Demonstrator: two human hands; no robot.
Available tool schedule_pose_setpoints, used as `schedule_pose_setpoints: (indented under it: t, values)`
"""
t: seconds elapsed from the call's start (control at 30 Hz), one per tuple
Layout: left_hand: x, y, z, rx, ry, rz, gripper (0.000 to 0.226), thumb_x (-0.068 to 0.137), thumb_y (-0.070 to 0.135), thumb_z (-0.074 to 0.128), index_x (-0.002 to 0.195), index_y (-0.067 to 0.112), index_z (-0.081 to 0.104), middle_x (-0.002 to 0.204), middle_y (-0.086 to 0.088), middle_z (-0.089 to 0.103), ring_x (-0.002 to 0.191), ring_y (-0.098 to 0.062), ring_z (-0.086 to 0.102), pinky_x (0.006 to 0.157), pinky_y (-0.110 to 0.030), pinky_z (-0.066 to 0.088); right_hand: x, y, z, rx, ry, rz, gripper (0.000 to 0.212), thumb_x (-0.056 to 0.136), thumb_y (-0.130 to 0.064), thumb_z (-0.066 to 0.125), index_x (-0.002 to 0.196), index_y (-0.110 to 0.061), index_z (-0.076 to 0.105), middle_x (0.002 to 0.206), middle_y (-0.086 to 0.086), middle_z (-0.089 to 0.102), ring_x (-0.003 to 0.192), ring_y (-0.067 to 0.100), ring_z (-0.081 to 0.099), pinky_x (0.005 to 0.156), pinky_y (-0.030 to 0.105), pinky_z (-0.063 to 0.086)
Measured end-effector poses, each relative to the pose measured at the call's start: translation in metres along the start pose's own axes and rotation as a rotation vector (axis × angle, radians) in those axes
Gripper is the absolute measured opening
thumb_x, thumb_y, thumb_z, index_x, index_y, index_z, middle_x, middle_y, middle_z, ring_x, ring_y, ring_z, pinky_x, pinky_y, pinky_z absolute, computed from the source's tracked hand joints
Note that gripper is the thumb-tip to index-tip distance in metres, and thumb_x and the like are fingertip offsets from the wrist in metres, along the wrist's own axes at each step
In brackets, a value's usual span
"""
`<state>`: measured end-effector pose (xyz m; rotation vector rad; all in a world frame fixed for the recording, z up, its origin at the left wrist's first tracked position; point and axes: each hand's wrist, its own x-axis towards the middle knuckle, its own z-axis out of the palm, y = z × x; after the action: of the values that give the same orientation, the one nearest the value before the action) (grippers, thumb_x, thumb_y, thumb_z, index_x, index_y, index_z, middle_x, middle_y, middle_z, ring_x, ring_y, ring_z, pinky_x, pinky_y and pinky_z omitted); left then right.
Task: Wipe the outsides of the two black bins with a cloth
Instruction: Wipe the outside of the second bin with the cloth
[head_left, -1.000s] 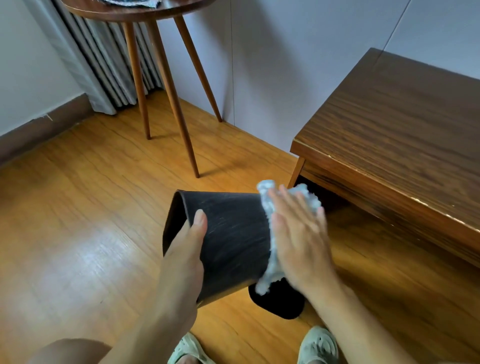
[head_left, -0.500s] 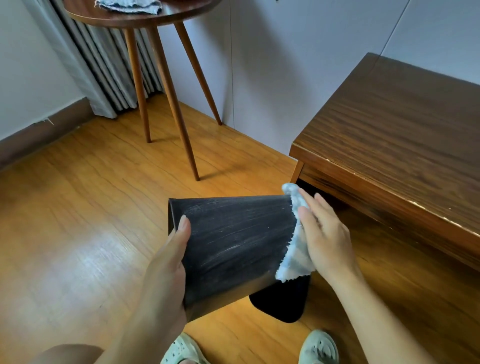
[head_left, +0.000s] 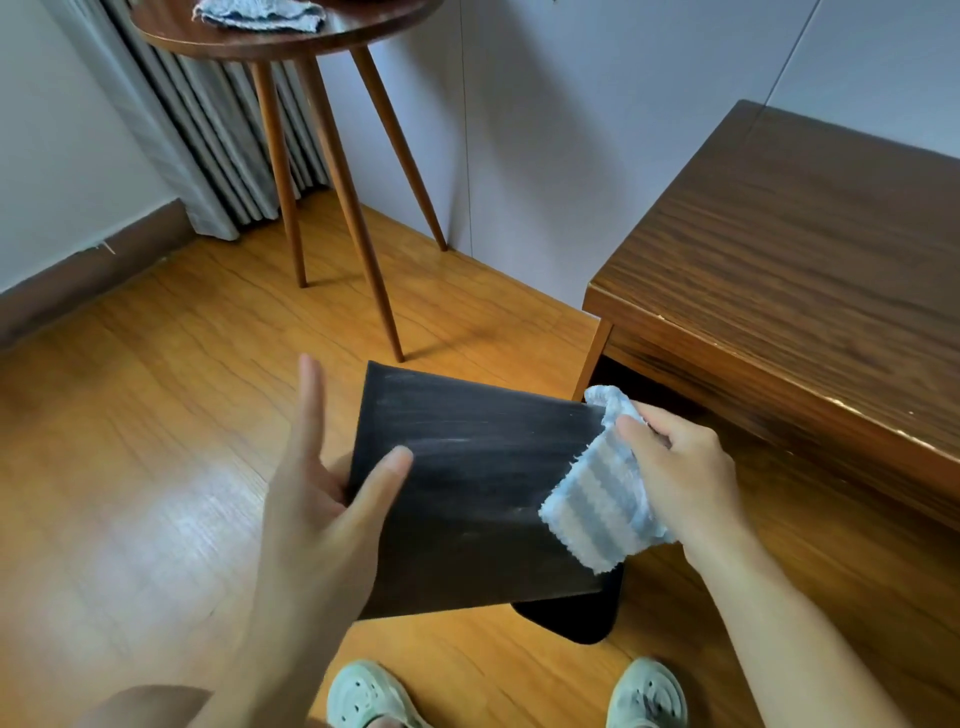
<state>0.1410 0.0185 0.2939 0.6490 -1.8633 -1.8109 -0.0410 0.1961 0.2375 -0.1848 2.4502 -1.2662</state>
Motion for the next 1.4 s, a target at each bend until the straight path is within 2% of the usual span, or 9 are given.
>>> schedule_pose_setpoints:
  t: [0.1,0.2,0.37,0.5,0.77,0.9,1.03,1.17,1.4]
  values:
    - [-0.003,-0.007,-0.009,-0.001,-0.170,0.066,0.110,0.089,-0.001,0.064,0.155,0.057,-0.003,0.123,0.022,0.072,0.111,-0.014,0.072,0.085,-0.035,0.063,0.002,-0.005,-0.009,-0.114,0.027,0.010,0.028,0.103,-0.038,0.045,0.118,-0.034,0.069,0.097,-0.010,0.064,0.101,0.016,0.058,0.076,0.037,0.054]
    - [-0.002,-0.010,-0.022,0.238,-0.484,0.096,0.113,0.087,0.014,0.071,0.147,0.071,-0.007,0.152,0.041,0.033,0.138,0.003,0.046,0.101,-0.019,0.051,0.011,-0.009,-0.021,-0.050,0.061,0.090,0.027,0.105,-0.031,0.045,0.108,-0.024,0.071,0.097,-0.004,0.063,0.089,0.012,0.055,0.081,0.041,0.050]
    - [0.007,-0.013,-0.008,0.223,-0.141,0.176,0.073,0.095,0.016,0.059,0.153,0.051,0.031,0.130,0.026,0.062,0.121,-0.008,0.064,0.093,-0.023,0.057,0.003,-0.016,-0.013,-0.071,-0.057,0.021,0.037,0.107,-0.038,0.041,0.138,-0.034,0.060,0.131,-0.006,0.059,0.113,0.014,0.052,0.080,0.033,0.048]
    - [0.010,-0.009,-0.004,0.002,0.051,-0.126,0.051,0.100,0.005,0.056,0.130,0.045,0.065,0.100,0.007,0.077,0.096,-0.019,0.076,0.074,-0.022,0.061,-0.004,-0.013,0.008,-0.350,-0.095,-0.173,0.048,0.107,-0.044,0.023,0.142,-0.039,0.056,0.162,-0.013,0.036,0.152,0.017,0.025,0.124,0.050,0.016]
    - [0.012,-0.015,0.004,-0.144,0.147,-0.285,0.042,0.104,0.018,0.055,0.125,0.052,0.066,0.087,0.002,0.079,0.070,-0.010,0.075,0.057,-0.020,0.059,-0.057,-0.027,0.065,-0.473,-0.174,-0.627,0.059,0.103,-0.051,0.012,0.160,-0.037,0.021,0.168,-0.015,0.017,0.157,0.011,0.007,0.127,0.045,0.000]
    - [0.013,-0.022,0.010,-0.160,0.159,-0.325,0.036,0.104,0.020,0.056,0.126,0.045,0.068,0.102,0.007,0.080,0.094,-0.010,0.076,0.086,-0.028,0.058,-0.085,-0.032,0.086,-0.539,-0.223,-0.824,0.059,0.106,-0.046,0.022,0.162,-0.032,0.014,0.171,-0.009,0.010,0.158,0.012,-0.003,0.127,0.048,0.002]
    - [0.013,-0.018,0.007,-0.235,0.220,-0.328,0.037,0.105,0.020,0.054,0.123,0.049,0.070,0.083,0.008,0.076,0.071,-0.007,0.071,0.063,-0.024,0.060,-0.035,-0.020,0.059,-0.612,-0.070,-0.599,0.059,0.103,-0.049,0.005,0.160,-0.039,0.014,0.169,-0.014,0.016,0.157,0.013,0.008,0.125,0.051,-0.001]
    - [0.012,-0.014,0.005,-0.173,0.263,-0.287,0.036,0.105,0.025,0.054,0.120,0.054,0.069,0.084,0.012,0.075,0.078,-0.007,0.070,0.078,-0.030,0.061,0.009,0.009,0.024,-0.572,-0.016,-0.258,0.073,0.096,-0.056,-0.002,0.160,-0.033,0.025,0.169,-0.012,0.019,0.157,0.012,0.005,0.127,0.051,-0.003]
    - [0.011,-0.021,0.022,-0.155,0.264,-0.280,0.037,0.104,0.019,0.056,0.130,0.042,0.066,0.106,-0.002,0.078,0.098,-0.014,0.074,0.091,-0.034,0.059,-0.090,-0.031,0.095,-0.417,-0.203,-0.684,0.064,0.104,-0.048,0.017,0.164,-0.026,0.009,0.172,-0.010,0.001,0.157,0.008,-0.009,0.128,0.043,0.002]
